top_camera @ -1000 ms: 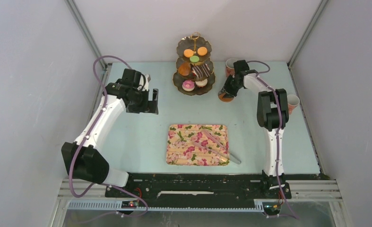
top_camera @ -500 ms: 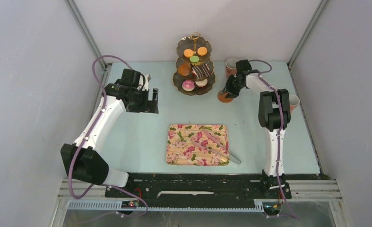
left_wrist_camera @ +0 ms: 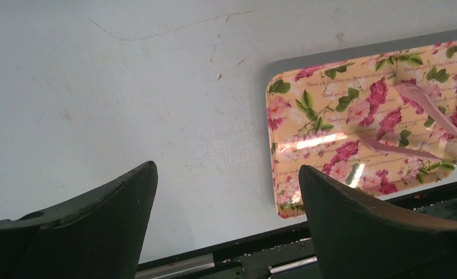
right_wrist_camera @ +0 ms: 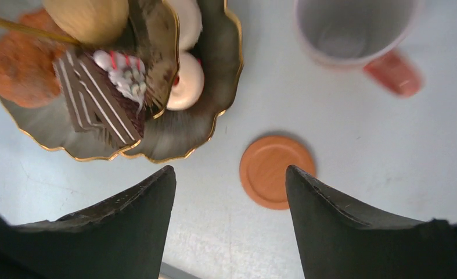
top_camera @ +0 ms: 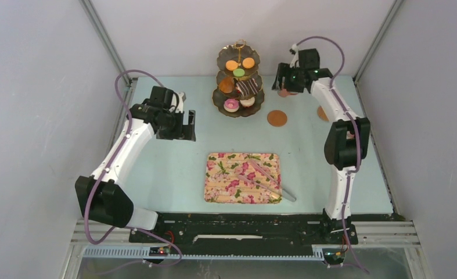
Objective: Serve the afternoon tea
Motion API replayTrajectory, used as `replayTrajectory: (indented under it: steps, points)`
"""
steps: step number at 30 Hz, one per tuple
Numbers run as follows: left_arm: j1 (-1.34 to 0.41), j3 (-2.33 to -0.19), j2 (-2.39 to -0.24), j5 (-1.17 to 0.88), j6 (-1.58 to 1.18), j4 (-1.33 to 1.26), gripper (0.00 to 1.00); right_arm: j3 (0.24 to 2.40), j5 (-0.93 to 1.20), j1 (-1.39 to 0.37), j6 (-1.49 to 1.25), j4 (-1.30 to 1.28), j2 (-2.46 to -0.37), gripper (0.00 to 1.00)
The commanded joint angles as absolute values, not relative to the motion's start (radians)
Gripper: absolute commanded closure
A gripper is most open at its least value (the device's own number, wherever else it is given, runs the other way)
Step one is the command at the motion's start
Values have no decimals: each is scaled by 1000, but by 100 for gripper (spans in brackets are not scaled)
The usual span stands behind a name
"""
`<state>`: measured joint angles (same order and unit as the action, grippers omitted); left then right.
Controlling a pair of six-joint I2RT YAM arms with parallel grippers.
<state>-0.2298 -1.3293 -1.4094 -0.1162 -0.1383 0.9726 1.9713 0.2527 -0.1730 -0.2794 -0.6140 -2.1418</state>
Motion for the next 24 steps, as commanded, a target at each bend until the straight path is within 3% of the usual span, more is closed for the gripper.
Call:
replayTrajectory:
  steps: [1, 9, 14, 24]
  points:
    - [-234, -1317, -1378, -136, -127, 933, 2, 2001, 226, -104, -84, -516, -2071, 29]
    - [-241, -1261, -1356, -114, -124, 926, 2, 2154, 303, -56, 283, -555, -2189, 28]
    - [-241, -1263, -1361, -95, -126, 936, 2, 2137, 396, -9, 348, -531, -2213, 28]
    - [-240, -1306, -1394, -61, -126, 965, 2, 2188, 336, -9, 390, -525, -2334, 37]
